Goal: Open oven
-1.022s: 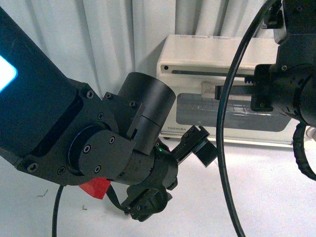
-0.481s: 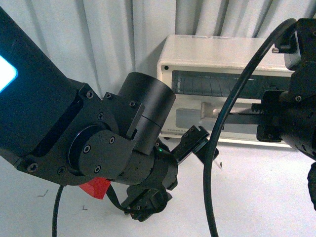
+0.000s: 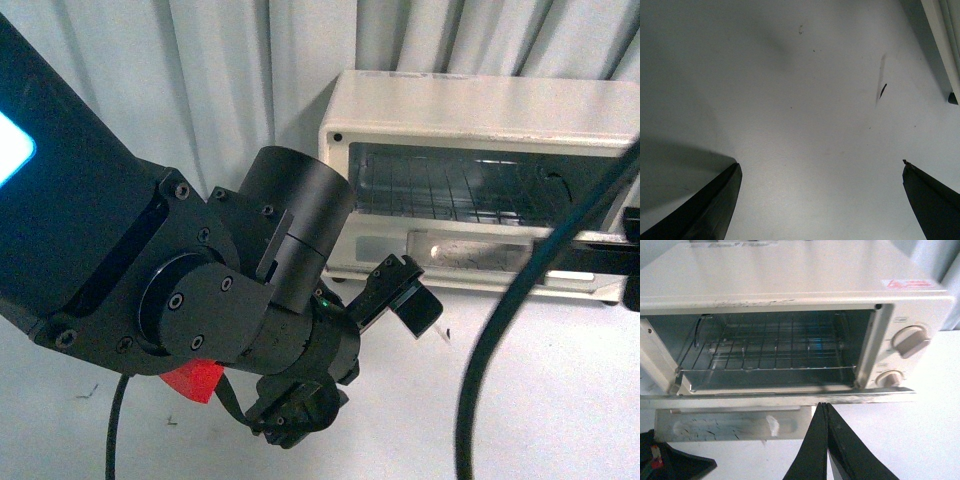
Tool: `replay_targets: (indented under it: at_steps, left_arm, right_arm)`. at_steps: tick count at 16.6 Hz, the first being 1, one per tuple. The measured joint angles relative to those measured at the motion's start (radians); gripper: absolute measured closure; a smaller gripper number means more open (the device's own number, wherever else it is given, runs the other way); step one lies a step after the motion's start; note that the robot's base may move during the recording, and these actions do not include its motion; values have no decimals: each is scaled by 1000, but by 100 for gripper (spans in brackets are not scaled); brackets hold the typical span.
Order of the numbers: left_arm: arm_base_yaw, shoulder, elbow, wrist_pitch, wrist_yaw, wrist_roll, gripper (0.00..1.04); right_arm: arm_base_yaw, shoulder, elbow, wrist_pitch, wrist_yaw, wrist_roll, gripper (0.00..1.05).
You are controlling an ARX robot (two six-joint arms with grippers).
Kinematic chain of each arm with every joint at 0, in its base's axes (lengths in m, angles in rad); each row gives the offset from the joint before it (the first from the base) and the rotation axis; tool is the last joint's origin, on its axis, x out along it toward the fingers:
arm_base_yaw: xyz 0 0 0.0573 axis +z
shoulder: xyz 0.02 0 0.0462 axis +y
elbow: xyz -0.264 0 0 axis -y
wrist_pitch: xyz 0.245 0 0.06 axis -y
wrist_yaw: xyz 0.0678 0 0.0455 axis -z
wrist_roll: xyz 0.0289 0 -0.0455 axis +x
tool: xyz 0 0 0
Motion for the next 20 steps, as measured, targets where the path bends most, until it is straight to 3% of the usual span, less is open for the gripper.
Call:
replay_targets:
  at_steps: [2, 4, 6, 7, 8, 10, 11, 13, 14, 15, 16, 17, 20]
  left_arm:
    - [0, 0, 0, 0, 0, 0, 7]
    - [1, 0, 0, 0, 0, 0, 7]
    - [1, 0, 0, 0, -2, 0, 7]
    - [1, 0, 0, 0, -2, 0, 7]
    - [1, 0, 0, 0, -3, 0, 7]
    - [2, 0, 0, -2, -3, 0, 7]
    - [2, 0, 0, -2, -2, 0, 7]
    - [2, 0, 0, 0, 0, 0, 7]
    - [3, 0, 0, -1, -3, 0, 7]
    - [2, 0, 0, -2, -4, 0, 7]
    - [2, 0, 0, 1, 2, 0, 7]
    - [2, 0, 0, 0, 1, 0, 7]
    - [3, 0, 0, -1, 0, 0, 7]
  right_arm:
    - [-23, -159, -108, -7, 14, -50, 103]
    - [-132, -397, -250, -69, -9, -111, 103]
    - [-300, -681, -371, -204, -115, -158, 103]
    - [-443, -860, -406, -330, -216, -174, 101]
    - [-576, -977, -410, -317, -314, -172, 93]
    - [-834, -939, -412, -99, -500, -164, 73]
    - [-912, -798, -412, -37, -543, -164, 62]
    - [-923, -744, -412, -3, -565, -164, 40]
    - [-958, -741, -412, 39, -676, -159, 41]
    - [-978, -784, -412, -50, -818, -159, 52]
    - [-933, -845, -412, -127, -941, -158, 61]
    - [-866, -945, -412, -203, -959, -158, 72]
    - [-745, -1144, -406, -433, -841, -158, 103]
